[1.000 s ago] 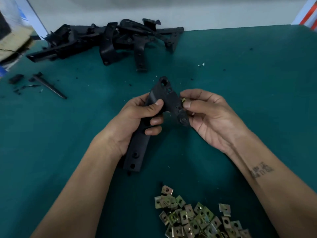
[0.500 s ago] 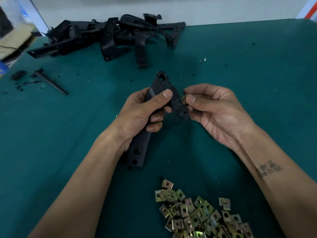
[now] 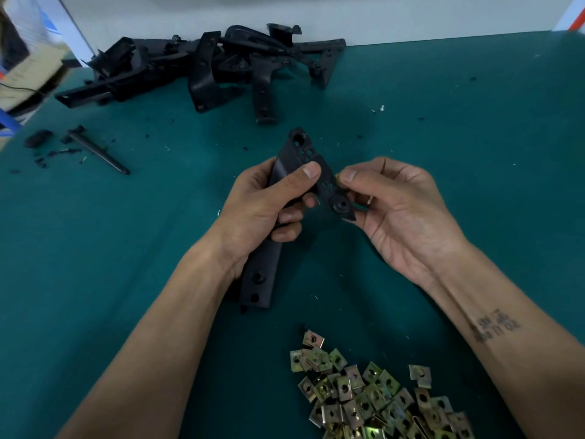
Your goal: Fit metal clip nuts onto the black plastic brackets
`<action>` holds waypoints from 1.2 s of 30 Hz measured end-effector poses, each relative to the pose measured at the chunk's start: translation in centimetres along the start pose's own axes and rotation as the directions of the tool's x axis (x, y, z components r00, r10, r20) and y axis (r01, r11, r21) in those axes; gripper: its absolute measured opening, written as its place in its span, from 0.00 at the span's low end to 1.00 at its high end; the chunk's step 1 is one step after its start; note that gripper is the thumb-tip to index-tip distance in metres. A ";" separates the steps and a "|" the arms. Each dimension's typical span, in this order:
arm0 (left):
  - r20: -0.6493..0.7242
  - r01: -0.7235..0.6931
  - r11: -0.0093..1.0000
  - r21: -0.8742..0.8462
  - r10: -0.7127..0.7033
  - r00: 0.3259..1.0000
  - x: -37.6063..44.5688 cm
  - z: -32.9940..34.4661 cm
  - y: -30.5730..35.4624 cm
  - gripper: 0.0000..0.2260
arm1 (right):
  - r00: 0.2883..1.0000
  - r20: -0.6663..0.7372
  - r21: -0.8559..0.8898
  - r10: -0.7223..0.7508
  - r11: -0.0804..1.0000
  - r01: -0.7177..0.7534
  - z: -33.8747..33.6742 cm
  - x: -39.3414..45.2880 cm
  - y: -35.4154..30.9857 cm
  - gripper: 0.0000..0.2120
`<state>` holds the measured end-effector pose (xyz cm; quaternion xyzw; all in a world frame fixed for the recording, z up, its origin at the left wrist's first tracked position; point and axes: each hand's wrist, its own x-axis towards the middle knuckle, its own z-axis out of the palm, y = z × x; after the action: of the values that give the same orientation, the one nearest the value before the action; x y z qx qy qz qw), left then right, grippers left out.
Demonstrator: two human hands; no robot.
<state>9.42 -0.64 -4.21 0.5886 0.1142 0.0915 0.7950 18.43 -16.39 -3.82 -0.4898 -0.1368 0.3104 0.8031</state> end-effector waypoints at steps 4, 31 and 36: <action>0.005 -0.017 1.000 0.019 0.017 1.000 0.0 0.1 0.0 0.13 | 1.000 -0.015 -0.013 -0.024 1.000 0.024 0.1 -0.2 -0.1 0.10; -0.116 -0.015 0.999 -0.038 0.011 0.993 0.4 -0.4 -0.1 0.10 | 0.759 0.339 -0.794 -0.556 0.264 0.548 -0.1 -1.9 -1.0 0.11; -0.061 0.053 0.983 -0.176 -0.064 0.996 0.6 -1.1 0.2 0.10 | 0.795 0.591 -0.794 0.137 0.277 0.541 2.1 -4.6 -0.9 0.05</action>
<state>9.68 0.58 -4.32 0.5100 0.1492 0.0971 0.8415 14.09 -18.14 -1.62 -0.7266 -0.5828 0.1841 0.3137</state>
